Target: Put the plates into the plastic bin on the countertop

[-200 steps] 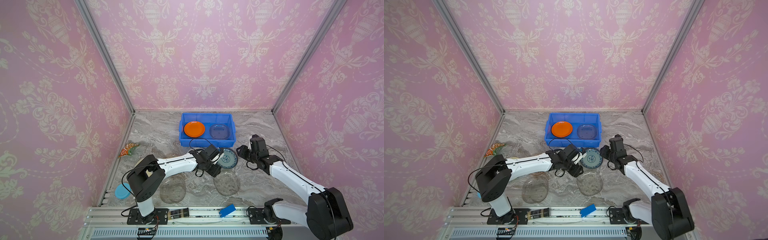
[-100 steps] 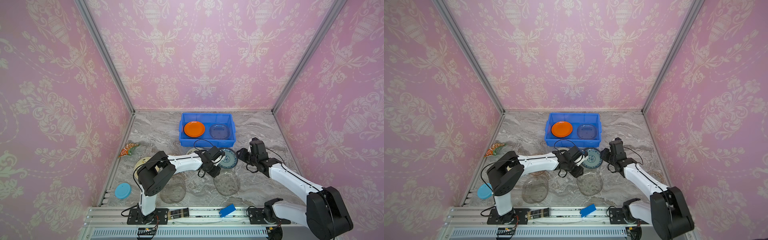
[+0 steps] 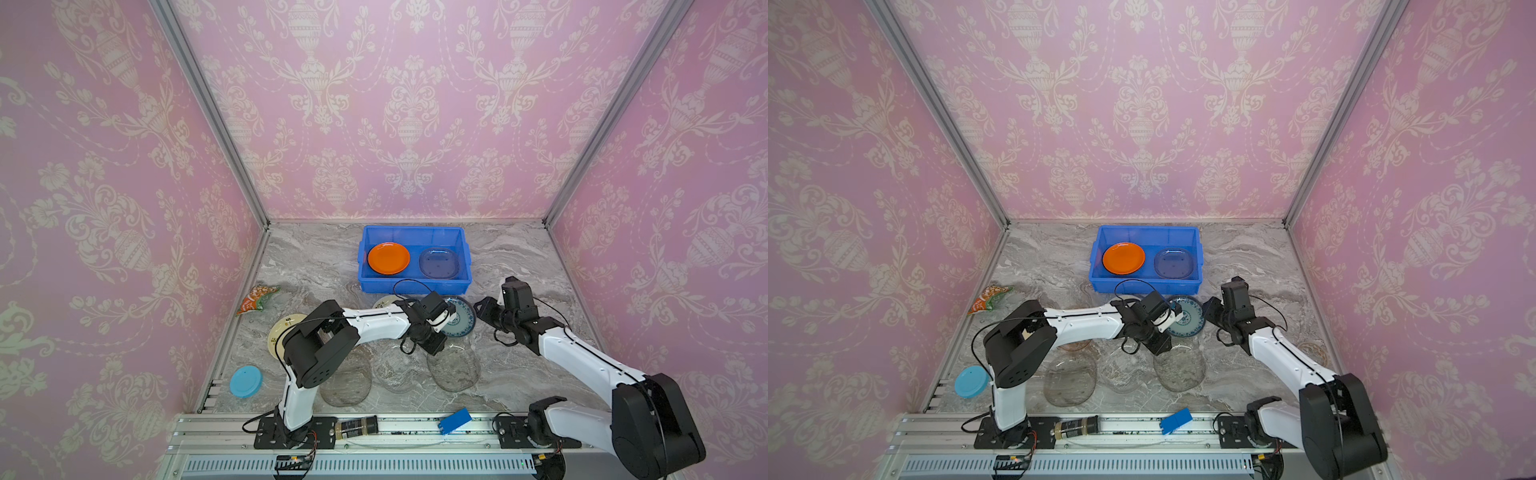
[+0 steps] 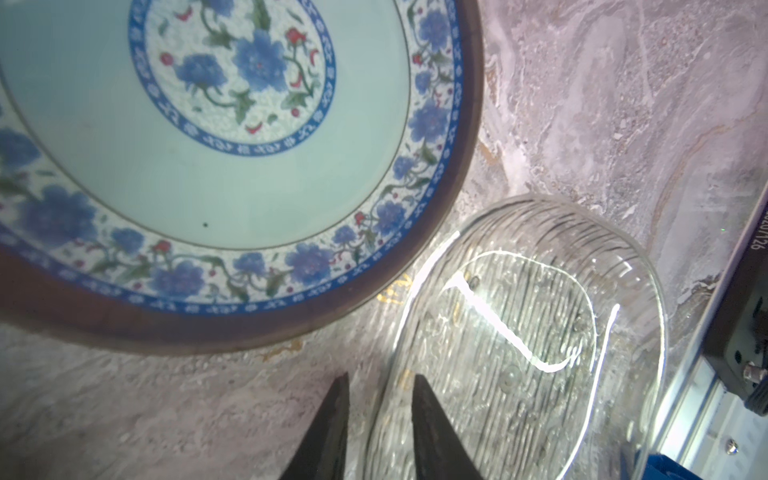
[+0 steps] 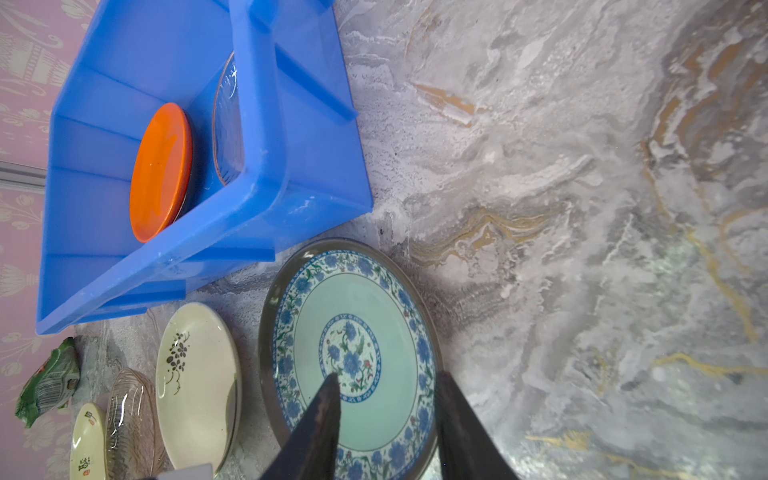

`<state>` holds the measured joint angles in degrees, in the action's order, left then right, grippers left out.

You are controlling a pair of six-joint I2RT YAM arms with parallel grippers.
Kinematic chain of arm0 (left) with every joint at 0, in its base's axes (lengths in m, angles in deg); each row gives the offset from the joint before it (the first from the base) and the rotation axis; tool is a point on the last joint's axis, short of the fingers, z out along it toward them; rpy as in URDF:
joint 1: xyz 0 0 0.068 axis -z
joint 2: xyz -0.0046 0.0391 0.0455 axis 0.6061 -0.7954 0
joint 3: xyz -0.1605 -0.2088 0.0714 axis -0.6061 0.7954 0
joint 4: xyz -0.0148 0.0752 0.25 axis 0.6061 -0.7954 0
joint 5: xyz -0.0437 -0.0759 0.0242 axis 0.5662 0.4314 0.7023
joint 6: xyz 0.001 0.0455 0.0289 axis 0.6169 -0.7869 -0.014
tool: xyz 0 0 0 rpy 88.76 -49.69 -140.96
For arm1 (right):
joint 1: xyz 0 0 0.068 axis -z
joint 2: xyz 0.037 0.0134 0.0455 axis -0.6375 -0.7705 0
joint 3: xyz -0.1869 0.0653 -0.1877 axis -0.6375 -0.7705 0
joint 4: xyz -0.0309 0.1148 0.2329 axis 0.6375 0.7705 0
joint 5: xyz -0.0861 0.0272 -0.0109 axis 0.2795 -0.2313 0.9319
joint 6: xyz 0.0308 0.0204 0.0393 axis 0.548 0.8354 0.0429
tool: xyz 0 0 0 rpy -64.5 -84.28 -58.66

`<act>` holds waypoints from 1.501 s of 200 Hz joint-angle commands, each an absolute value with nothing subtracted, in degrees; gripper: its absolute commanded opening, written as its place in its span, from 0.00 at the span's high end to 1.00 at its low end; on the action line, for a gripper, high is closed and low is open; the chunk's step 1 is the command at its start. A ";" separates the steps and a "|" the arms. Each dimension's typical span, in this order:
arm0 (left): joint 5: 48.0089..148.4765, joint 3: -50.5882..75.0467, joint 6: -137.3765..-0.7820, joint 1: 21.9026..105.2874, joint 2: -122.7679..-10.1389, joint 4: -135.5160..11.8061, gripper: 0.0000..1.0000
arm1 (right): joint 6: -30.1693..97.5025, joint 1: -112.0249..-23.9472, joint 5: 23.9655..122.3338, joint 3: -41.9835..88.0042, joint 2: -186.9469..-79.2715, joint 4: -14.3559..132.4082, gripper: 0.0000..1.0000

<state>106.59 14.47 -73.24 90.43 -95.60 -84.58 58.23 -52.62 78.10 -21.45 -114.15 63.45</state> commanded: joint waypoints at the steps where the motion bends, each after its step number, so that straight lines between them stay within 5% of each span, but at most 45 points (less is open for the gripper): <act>1: 108.33 13.13 -74.44 91.01 -96.91 -85.07 0.74 | 58.24 -52.17 77.41 -22.04 -114.47 62.49 0.61; 121: 107.94 12.17 -74.88 91.01 -95.70 -85.47 0.89 | 56.67 -51.64 77.96 -19.42 -113.72 65.90 0.62; 144: 107.88 10.89 -75.01 91.00 -94.73 -86.04 1.00 | 55.89 -51.64 78.75 -17.76 -112.15 68.76 0.63; 229: 107.51 0.49 -73.57 90.11 -89.28 -93.80 1.00 | 52.30 -51.38 83.45 -6.95 -100.85 85.36 0.61; 300: 101.31 -5.86 -66.24 79.09 -86.57 -91.90 1.00 | 54.24 -51.29 83.62 1.66 -102.61 87.65 0.63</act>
<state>105.84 -4.65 -71.01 83.46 -88.51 -93.17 53.53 -51.61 81.84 -2.69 -100.29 86.71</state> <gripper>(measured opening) 0.054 0.374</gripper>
